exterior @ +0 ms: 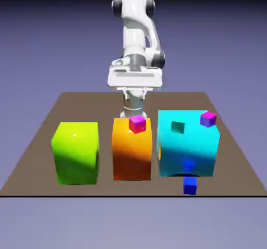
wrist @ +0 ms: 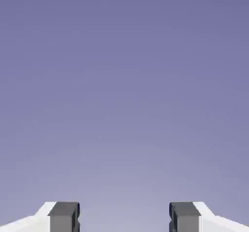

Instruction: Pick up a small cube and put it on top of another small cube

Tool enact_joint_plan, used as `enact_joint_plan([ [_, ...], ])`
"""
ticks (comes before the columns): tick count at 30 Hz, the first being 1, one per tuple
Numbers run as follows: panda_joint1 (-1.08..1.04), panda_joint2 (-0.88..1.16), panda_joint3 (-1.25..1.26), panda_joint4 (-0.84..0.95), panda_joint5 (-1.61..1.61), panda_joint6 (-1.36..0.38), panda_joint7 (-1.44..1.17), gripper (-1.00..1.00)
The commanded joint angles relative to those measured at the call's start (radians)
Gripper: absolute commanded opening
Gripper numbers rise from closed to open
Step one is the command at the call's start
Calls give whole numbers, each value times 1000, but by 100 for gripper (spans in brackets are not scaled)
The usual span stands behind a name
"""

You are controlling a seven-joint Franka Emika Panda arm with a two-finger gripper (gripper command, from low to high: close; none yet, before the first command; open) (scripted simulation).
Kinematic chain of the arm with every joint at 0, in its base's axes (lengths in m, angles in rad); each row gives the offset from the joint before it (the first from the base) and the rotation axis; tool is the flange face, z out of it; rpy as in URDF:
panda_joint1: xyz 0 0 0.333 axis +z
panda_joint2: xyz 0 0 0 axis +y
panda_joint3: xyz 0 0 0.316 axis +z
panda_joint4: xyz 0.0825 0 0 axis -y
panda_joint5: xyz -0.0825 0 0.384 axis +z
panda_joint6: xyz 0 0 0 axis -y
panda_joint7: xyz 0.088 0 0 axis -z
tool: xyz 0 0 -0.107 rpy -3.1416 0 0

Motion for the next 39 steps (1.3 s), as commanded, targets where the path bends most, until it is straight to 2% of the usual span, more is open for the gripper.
enact_joint_plan([
  [1,-6,32,16,26,-9,-25,-43,0],
  [39,-270,1209,645,951,-342,-960,-1696,0],
])
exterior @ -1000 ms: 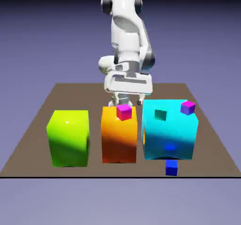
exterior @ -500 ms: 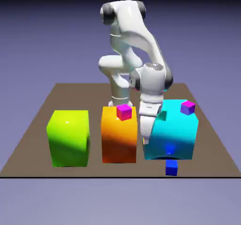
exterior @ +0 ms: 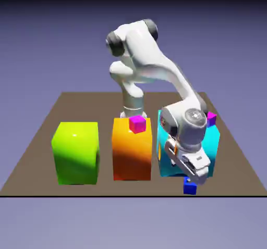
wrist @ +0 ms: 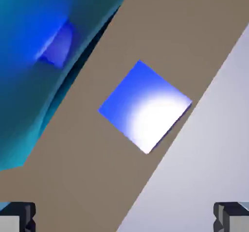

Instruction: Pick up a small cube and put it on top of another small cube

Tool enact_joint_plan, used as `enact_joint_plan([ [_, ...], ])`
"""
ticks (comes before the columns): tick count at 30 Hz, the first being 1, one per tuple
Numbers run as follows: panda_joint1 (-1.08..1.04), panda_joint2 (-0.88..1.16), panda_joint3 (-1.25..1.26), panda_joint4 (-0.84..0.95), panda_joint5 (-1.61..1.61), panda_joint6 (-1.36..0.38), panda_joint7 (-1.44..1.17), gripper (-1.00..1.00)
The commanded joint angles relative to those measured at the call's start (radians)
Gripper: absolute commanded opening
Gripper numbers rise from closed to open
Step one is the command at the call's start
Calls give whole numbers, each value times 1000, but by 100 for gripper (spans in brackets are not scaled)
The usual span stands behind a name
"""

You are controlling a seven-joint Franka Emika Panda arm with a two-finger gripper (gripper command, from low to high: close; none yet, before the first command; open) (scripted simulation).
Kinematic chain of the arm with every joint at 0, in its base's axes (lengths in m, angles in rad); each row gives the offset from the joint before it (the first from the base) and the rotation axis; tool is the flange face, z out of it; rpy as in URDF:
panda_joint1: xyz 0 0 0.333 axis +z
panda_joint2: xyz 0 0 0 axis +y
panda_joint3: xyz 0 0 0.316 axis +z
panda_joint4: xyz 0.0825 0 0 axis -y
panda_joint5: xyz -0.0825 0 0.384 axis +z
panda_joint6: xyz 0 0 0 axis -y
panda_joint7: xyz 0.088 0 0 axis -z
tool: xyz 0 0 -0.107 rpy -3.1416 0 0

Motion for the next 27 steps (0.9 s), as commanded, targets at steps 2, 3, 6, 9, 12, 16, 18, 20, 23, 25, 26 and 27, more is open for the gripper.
enact_joint_plan([
  [2,-16,57,36,43,-17,-47,-87,0],
  [3,-25,85,54,65,-26,-70,-131,0],
  [6,-49,171,108,130,-52,-141,-261,0],
  [9,-74,256,162,195,-78,-211,-391,0],
  [12,-99,341,216,260,-104,-282,-522,0],
  [16,-145,352,285,254,-120,-311,-620,0],
  [18,-141,391,254,198,-154,-224,-606,0],
  [20,-140,411,237,169,-171,-179,-599,0],
  [23,-141,392,253,197,-154,-223,-606,-100],
  [25,-145,353,285,253,-121,-310,-620,-100],
  [26,-172,317,316,241,-105,-337,-639,-100],
  [27,-200,281,348,227,-90,-364,-658,-100],
])
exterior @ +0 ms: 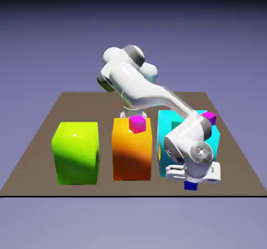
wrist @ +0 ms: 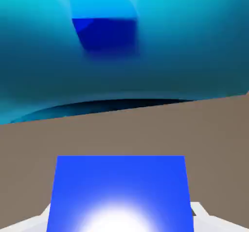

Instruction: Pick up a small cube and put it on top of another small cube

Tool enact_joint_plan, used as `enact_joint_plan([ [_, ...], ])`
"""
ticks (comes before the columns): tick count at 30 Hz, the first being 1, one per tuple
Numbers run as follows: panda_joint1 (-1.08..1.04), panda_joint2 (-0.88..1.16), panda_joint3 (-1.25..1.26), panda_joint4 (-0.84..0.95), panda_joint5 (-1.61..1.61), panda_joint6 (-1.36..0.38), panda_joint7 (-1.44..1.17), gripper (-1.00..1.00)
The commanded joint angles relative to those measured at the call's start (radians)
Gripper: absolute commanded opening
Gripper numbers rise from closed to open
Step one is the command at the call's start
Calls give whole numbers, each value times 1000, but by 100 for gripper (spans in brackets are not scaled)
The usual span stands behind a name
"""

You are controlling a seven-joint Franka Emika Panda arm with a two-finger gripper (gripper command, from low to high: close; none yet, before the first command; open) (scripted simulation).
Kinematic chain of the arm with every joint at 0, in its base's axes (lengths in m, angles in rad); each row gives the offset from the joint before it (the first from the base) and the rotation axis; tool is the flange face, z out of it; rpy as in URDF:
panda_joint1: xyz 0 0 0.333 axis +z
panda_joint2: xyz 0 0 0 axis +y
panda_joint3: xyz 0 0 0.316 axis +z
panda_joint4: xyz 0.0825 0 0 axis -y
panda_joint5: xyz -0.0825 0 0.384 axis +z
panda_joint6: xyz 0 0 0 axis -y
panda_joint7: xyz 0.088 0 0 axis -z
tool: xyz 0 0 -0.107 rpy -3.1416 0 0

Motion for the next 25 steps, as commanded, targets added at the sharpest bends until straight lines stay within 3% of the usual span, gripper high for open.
enact_joint_plan([
  [1,-28,-36,32,-14,18,-26,-20,-100],
  [14,-388,-496,434,-187,218,-366,-265,-100],
  [21,-488,-510,479,-400,210,-193,-272,-100],
  [22,-488,-510,479,-400,210,-193,-272,100],
  [25,-454,-505,463,-327,213,-251,-270,100],
])
